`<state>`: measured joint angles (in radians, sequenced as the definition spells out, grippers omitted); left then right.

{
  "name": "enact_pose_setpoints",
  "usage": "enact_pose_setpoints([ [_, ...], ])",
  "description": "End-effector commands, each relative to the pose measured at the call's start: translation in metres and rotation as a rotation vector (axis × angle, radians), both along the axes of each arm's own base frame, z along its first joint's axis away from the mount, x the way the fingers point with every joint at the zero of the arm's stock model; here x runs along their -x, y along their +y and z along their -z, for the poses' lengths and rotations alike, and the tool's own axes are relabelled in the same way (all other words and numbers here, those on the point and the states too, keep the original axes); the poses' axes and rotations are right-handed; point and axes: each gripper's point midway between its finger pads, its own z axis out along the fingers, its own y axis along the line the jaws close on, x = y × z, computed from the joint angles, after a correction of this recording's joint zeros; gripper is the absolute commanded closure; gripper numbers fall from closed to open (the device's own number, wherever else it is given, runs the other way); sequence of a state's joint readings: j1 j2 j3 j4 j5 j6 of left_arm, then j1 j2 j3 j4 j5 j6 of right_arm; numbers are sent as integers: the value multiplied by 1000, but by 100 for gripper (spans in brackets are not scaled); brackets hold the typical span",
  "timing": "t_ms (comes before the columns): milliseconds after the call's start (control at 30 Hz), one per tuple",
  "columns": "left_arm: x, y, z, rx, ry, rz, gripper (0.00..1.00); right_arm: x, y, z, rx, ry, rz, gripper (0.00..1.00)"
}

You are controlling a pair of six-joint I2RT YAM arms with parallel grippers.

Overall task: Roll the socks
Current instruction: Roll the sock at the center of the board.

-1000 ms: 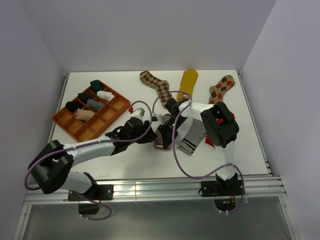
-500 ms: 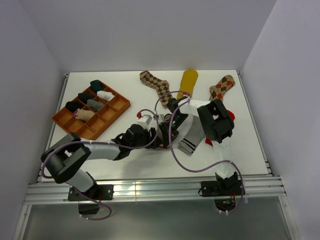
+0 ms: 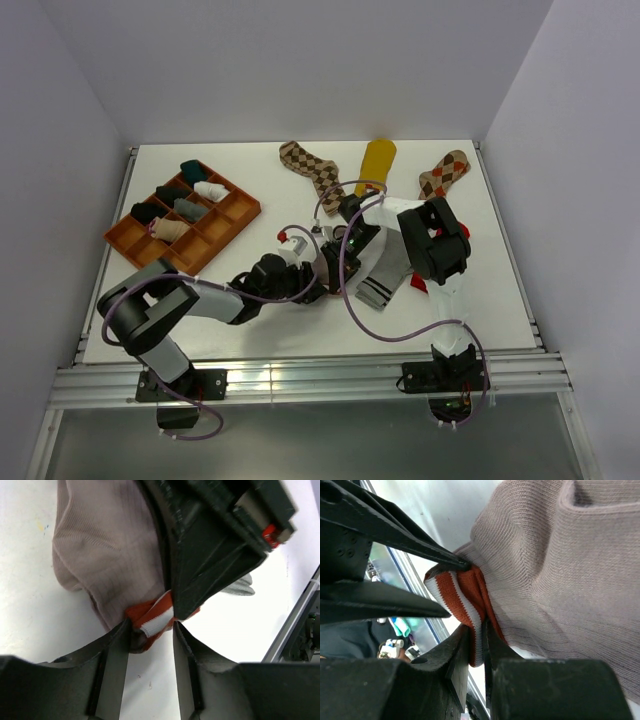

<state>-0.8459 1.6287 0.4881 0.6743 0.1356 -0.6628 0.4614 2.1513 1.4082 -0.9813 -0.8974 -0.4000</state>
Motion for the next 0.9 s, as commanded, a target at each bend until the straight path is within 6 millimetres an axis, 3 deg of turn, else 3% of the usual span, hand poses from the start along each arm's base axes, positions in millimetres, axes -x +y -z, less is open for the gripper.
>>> enact_pose_setpoints([
  [0, 3, -6, 0, 40, 21, 5, 58, -13, -3, 5, 33, -50, 1, 89],
  [167, 4, -5, 12, 9, 90, -27, 75, -14, -6, 7, 41, -69, -7, 87],
  [233, 4, -4, 14, 10, 123, -47, 88, -15, -6, 7, 42, -88, -9, 84],
  [333, 6, -1, 22, -16, 198, -82, 100, -19, -9, 4, 47, -135, -8, 76],
  [567, 20, 5, 39, -88, 370, -105, 100, -38, -16, -30, 21, -334, 26, 55],
  [733, 31, 11, 42, -61, 511, -111, 100, -52, -29, -44, 13, -494, 65, 53],
  [767, 32, 13, 42, -47, 555, -108, 100, -56, -32, -55, 3, -553, 75, 53],
  [833, 31, 21, 44, -33, 626, -140, 100, -61, -40, -55, 14, -648, 70, 53],
  [867, 33, 23, 45, -34, 657, -145, 100, -63, -43, -67, 4, -713, 73, 53],
])
